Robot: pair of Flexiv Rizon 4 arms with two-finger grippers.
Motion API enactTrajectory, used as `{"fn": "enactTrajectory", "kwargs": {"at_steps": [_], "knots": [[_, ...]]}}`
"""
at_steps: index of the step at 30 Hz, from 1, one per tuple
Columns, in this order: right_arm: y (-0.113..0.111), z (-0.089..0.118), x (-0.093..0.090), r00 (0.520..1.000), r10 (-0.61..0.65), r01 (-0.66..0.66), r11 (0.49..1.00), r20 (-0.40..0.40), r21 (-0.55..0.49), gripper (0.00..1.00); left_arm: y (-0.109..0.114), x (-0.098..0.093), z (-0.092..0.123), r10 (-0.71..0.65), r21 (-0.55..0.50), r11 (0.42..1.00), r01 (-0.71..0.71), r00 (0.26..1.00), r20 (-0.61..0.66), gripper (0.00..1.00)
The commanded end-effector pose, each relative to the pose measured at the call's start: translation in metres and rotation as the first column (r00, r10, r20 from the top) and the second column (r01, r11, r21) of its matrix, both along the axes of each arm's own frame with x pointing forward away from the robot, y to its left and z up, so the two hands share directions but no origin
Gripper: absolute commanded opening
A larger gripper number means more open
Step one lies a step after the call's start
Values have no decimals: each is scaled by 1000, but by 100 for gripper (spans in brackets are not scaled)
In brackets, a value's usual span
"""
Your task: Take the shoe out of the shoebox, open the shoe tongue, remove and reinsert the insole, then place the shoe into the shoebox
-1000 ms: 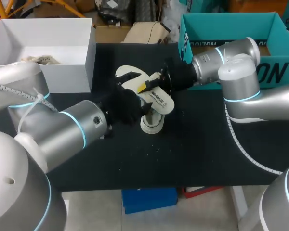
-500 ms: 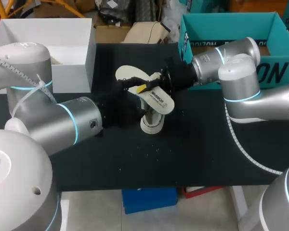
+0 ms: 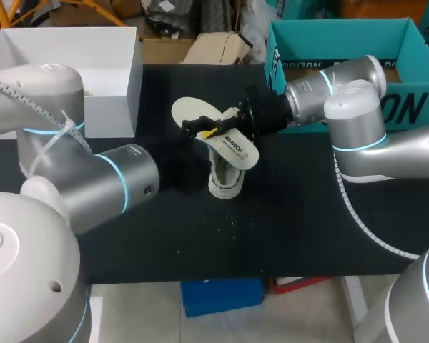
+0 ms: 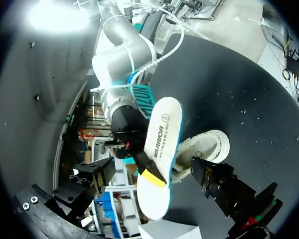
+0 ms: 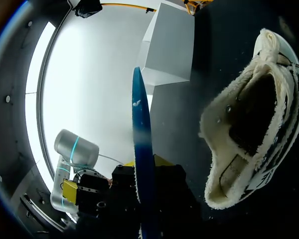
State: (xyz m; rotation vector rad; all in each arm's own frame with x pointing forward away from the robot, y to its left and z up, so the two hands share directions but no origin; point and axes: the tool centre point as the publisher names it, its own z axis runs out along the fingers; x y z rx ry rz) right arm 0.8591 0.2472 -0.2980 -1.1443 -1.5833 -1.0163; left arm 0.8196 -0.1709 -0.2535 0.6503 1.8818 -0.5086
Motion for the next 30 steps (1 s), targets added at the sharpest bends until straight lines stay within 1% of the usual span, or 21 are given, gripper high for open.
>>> {"fn": "enactTrajectory", "kwargs": {"at_steps": [1, 15, 19, 23, 24, 30], "knots": [[0, 0, -1, 1000, -2, 2, 1000, 1, 0, 0, -6, -3, -8, 190, -399, 915, 57, 811, 554, 100], [0, 0, -1, 1000, -2, 2, 1000, 1, 0, 0, -6, -3, -8, 190, -399, 915, 57, 811, 554, 100], [0, 0, -1, 1000, -2, 2, 1000, 1, 0, 0, -9, 5, -15, 196, -404, 911, 85, 772, 605, 100], [0, 0, -1, 1000, -2, 2, 1000, 1, 0, 0, -11, 14, -23, 180, -406, 907, 113, 767, 615, 100], [0, 0, -1, 1000, -2, 2, 1000, 1, 0, 0, -11, 16, -25, 168, -392, 912, 118, 765, 622, 100], [0, 0, -1, 1000, -2, 2, 1000, 1, 0, 0, -14, 26, -32, 149, -386, 911, 144, 758, 635, 100]]}}
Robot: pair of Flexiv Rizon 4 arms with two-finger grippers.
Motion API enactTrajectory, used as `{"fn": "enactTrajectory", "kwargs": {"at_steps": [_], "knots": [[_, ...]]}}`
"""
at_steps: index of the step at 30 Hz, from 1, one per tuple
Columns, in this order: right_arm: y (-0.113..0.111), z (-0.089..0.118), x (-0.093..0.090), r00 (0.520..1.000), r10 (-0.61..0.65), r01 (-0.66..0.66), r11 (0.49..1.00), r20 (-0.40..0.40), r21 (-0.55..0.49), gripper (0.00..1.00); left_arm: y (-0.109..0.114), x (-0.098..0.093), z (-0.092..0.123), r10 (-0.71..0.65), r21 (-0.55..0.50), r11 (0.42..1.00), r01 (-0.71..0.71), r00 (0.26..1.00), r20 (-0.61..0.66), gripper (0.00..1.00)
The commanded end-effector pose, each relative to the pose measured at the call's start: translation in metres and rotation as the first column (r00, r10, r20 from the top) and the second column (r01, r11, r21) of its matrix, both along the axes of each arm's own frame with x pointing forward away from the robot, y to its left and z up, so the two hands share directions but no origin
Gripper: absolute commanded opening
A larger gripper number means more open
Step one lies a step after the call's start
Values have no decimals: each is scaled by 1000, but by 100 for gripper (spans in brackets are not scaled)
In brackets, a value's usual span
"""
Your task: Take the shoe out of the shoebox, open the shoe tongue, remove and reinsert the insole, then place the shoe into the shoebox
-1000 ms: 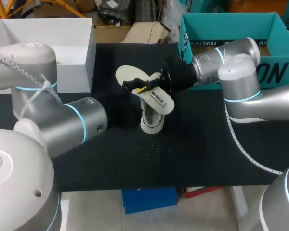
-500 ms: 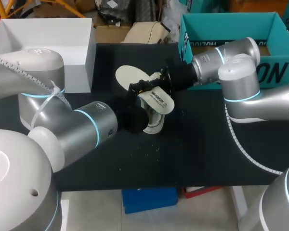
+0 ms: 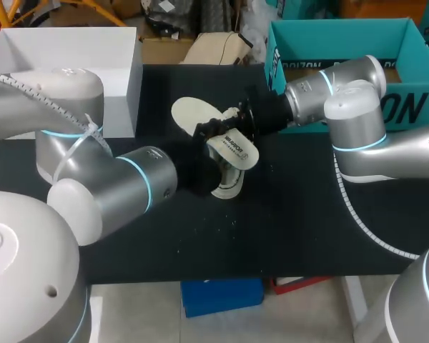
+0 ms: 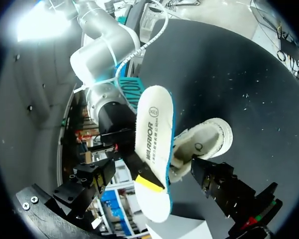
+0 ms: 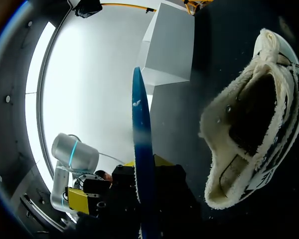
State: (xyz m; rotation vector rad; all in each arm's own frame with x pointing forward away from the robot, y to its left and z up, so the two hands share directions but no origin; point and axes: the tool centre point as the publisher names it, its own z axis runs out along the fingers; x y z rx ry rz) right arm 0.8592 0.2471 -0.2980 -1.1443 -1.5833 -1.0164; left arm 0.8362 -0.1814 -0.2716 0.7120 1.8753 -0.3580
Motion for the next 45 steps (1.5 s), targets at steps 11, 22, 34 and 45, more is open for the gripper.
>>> {"fn": "enactTrajectory", "kwargs": {"at_steps": [11, 22, 34, 45], "knots": [[0, 0, -1, 1000, -2, 2, 1000, 1, 0, 0, -7, 28, -11, 96, -466, 842, 273, 774, 625, 100], [0, 0, -1, 1000, -2, 2, 1000, 1, 0, 0, -19, 32, -12, 52, -467, 818, 337, 765, 642, 0], [0, 0, -1, 1000, -2, 2, 1000, 1, 0, 0, -25, 15, -3, 7, -462, 803, 376, 769, 639, 0], [-19, -3, 5, 998, -63, 63, 997, 5, -47, 100, -36, -6, 21, -15, -461, 775, 431, 743, 669, 0]]}}
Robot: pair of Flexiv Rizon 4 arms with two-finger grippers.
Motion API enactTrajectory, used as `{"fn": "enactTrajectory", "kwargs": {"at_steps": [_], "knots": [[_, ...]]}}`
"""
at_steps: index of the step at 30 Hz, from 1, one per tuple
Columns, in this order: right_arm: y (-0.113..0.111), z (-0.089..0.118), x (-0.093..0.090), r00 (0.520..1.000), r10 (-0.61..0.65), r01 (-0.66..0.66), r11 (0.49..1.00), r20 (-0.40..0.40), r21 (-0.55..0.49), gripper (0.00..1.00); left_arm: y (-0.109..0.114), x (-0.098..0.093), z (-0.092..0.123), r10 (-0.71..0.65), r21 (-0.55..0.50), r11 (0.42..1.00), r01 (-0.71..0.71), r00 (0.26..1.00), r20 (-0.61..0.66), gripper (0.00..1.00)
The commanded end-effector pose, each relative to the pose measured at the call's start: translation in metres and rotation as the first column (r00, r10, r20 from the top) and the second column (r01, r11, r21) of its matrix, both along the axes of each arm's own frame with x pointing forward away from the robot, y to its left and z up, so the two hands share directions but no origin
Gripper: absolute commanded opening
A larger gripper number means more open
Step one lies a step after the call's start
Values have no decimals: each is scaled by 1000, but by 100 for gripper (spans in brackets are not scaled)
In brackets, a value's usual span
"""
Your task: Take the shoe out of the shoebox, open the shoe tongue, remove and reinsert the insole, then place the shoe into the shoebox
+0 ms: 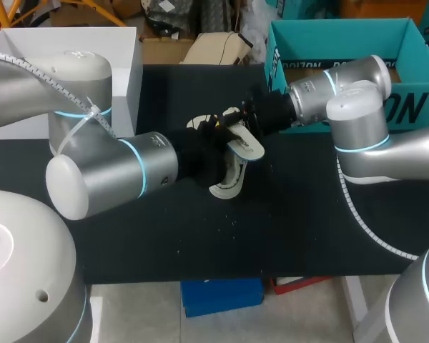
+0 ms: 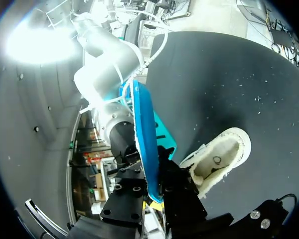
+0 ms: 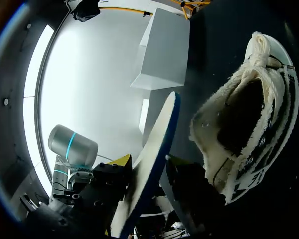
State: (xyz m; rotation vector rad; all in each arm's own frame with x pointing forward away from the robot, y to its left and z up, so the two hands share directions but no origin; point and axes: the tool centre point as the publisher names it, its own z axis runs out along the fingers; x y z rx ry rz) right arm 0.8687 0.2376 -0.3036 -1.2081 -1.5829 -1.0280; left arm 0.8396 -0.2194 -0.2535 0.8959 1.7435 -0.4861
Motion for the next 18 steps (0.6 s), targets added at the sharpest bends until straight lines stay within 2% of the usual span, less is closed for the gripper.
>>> {"fn": "enactTrajectory", "kwargs": {"at_steps": [1, 9, 18], "knots": [[-12, 3, -5, 1000, -17, 18, 1000, 2, -23, 100, 1, -12, 5, 110, -571, 780, 254, 844, 526, 0], [-42, 8, 1, 999, -40, 41, 995, 15, -86, 100, 5, -32, 26, 105, -572, 777, 265, 840, 532, 0], [-80, 34, 9, 994, -75, 86, 985, 75, -148, 100, 10, -61, 35, 86, -553, 780, 293, 825, 559, 0]]}}
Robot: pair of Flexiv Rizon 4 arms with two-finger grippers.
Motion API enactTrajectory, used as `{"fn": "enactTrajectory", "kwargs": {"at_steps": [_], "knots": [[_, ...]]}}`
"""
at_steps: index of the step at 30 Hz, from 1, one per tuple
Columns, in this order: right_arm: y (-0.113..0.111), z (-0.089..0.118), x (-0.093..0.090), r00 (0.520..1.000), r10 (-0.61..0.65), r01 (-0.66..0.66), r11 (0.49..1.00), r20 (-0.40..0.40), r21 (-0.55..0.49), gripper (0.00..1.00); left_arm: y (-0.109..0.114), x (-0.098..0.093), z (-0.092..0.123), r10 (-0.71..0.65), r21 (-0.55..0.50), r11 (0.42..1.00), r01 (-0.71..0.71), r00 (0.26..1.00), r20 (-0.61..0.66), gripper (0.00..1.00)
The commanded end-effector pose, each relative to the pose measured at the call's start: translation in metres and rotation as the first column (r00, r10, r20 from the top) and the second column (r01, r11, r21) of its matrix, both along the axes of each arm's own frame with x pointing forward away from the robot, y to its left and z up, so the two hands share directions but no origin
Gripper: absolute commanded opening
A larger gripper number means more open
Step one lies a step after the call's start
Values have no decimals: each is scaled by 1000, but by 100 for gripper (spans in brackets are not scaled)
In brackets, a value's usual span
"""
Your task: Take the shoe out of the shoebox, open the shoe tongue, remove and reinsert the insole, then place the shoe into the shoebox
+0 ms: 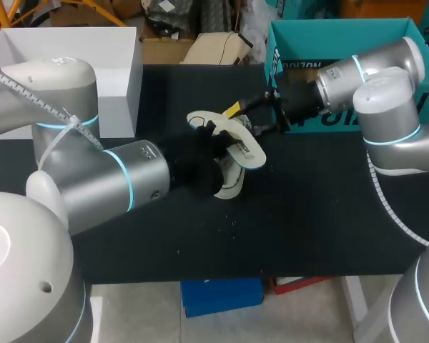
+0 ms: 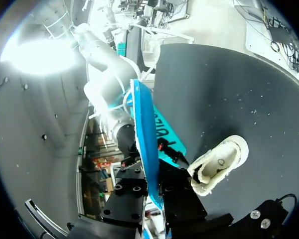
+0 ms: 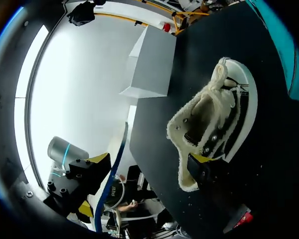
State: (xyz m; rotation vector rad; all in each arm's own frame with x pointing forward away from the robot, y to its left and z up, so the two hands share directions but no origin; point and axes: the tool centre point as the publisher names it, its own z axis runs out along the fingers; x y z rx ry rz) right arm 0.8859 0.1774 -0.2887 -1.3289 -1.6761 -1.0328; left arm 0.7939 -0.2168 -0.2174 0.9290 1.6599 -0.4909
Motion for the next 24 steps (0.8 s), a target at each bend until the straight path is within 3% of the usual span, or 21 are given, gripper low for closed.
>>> {"fn": "enactTrajectory", "kwargs": {"at_steps": [1, 12, 24], "knots": [[-24, 23, -9, 1000, -16, 16, 999, 17, -46, 100, 8, -18, -2, 83, -569, 787, 239, 873, 481, 0], [-81, 50, -20, 995, -75, 84, 981, 60, -172, 100, 13, -48, -5, 98, -578, 794, 191, 897, 431, 0], [-81, 50, -20, 995, -75, 84, 981, 60, -172, 100, 18, -60, -10, 88, -554, 815, 169, 909, 407, 0]]}}
